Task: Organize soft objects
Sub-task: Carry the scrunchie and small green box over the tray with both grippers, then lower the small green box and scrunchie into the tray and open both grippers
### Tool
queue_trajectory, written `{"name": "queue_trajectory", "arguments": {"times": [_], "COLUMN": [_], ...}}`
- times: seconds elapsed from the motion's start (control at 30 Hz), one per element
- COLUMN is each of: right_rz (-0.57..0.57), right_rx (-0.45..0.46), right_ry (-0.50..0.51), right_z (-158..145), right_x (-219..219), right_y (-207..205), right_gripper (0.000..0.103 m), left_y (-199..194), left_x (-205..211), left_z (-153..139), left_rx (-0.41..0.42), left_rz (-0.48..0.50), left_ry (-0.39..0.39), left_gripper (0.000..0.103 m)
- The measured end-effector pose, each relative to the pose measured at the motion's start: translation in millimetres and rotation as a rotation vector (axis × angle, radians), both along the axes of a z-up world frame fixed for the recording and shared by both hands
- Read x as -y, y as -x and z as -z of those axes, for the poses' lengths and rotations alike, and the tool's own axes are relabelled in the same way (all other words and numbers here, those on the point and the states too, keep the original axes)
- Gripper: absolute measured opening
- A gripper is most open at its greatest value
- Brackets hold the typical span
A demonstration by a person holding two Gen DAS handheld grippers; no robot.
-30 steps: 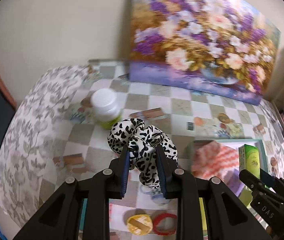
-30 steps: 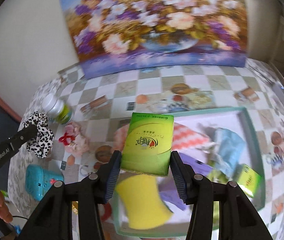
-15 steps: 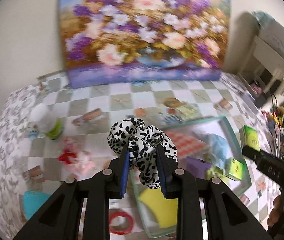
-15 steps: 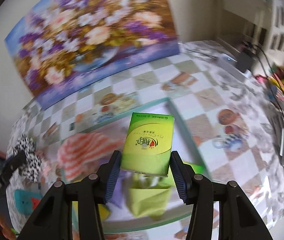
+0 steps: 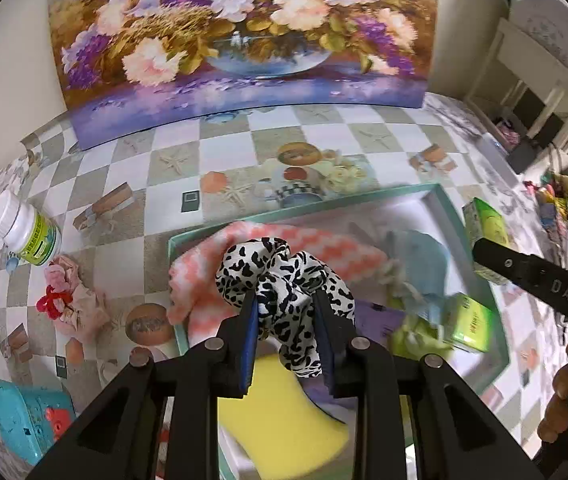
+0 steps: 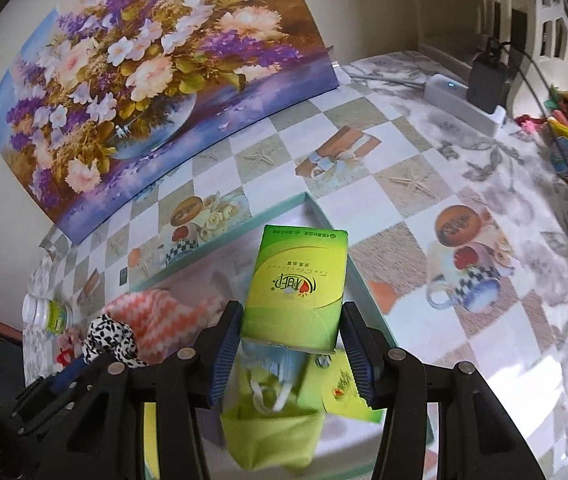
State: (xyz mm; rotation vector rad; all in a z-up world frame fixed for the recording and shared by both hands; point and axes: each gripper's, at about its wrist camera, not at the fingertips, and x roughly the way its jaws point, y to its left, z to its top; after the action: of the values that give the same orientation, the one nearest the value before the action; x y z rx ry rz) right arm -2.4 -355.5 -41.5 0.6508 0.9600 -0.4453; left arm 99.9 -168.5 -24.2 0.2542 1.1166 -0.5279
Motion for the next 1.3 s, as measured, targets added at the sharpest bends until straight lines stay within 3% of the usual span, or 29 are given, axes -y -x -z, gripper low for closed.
{"name": "queue_trajectory", "arguments": {"times": [0.37, 0.53, 0.67, 0.77, 1.13, 1.2, 1.3], "right_rz": [0.022, 0.020, 0.010, 0.006, -0.038, -0.048, -0.075], "right_rx": [0.029, 0.018, -0.016, -0.062, -0.184, -0.194, -0.216], "right_ry": [-0.032, 0.015, 0.073, 0.092, 0.091, 0.099, 0.146], "right_z": [22.2, 8.9, -8.0, -13.4, -0.9, 0.2, -0.1], "right_x": [9.1, 6.5, 1.6, -2.0, -15.8, -18.8, -26.5], "right_y": [-13.1, -12.3, -11.9, -11.9, -14.4, -15.7, -18.7], "right_gripper": [0.053, 0.060, 0.063, 0.070, 0.077, 0.092, 0.101], "left_y": [-17.3, -16.9, -18.8, -20.6, -33.0, -34.9, -36.3], "left_x": [1.8, 2.1, -4.8, -11.6, -36.6, -39.2, -42.4], "left_z": [31.1, 23.3, 9.2, 0.0, -2.0, 1.5, 4.3], "left_rx": [-0.058, -0.056, -0.051, -0.030, -0.021, -0.025, -0.026], "left_rz": [-0.041, -0.043, -0.053, -0.074, -0.134, -0.142, -0.159], "left_ry": [0.002, -0.001, 0.011, -0.005, -0.048, -0.054, -0.059], "left_gripper": [0.034, 0.061, 0.066, 0.075, 0.087, 0.088, 0.092]}}
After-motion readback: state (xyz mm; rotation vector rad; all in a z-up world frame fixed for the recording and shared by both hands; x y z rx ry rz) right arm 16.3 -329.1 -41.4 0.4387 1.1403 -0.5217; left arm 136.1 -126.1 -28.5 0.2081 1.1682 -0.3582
